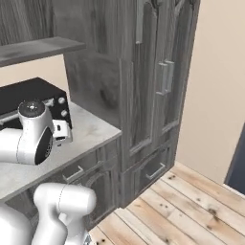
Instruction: Move the mayonnaise and condiment bottle from the cabinet to the dining counter.
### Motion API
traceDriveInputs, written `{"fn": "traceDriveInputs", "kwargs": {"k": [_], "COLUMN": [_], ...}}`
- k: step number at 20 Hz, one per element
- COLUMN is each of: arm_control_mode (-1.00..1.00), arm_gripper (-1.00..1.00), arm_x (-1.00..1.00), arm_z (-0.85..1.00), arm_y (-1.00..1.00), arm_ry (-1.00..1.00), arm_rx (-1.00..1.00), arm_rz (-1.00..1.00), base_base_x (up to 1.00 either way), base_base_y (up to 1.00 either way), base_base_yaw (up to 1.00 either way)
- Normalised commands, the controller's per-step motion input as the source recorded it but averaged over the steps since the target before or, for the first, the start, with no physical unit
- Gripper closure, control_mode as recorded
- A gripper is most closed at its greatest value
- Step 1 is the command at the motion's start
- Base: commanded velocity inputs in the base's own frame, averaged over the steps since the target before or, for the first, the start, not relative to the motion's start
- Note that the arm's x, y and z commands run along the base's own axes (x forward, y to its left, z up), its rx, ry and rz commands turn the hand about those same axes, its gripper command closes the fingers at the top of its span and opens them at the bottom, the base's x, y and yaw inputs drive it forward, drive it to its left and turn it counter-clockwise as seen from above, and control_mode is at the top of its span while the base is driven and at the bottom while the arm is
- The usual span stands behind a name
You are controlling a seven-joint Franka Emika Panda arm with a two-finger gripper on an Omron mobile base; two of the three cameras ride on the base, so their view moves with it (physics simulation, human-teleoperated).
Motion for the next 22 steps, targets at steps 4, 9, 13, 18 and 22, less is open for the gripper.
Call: {"fn": "traceDriveInputs", "kwargs": {"k": [4,9,13,18,22], "arm_control_mode": [1.00,1.00,1.00,1.00,1.00], "arm_gripper": [-1.00,-1.00,-1.00,-1.00,-1.00], "arm_x": [0.00,0.00,0.00,0.00,0.00], "arm_z": [0.00,0.00,0.00,0.00,0.00], "arm_y": [0.00,0.00,0.00,0.00,0.00], "arm_ry": [0.00,0.00,0.00,0.00,0.00], "arm_rx": [0.00,0.00,0.00,0.00,0.00], "arm_rz": [0.00,0.00,0.00,0.00,0.00], "base_base_x": [0.40,0.49,0.80,0.82,0.84], "base_base_y": [0.03,0.02,-0.03,-0.14,-0.14], "base_base_yaw": [0.44,0.46,0.43,0.44,0.44]}}
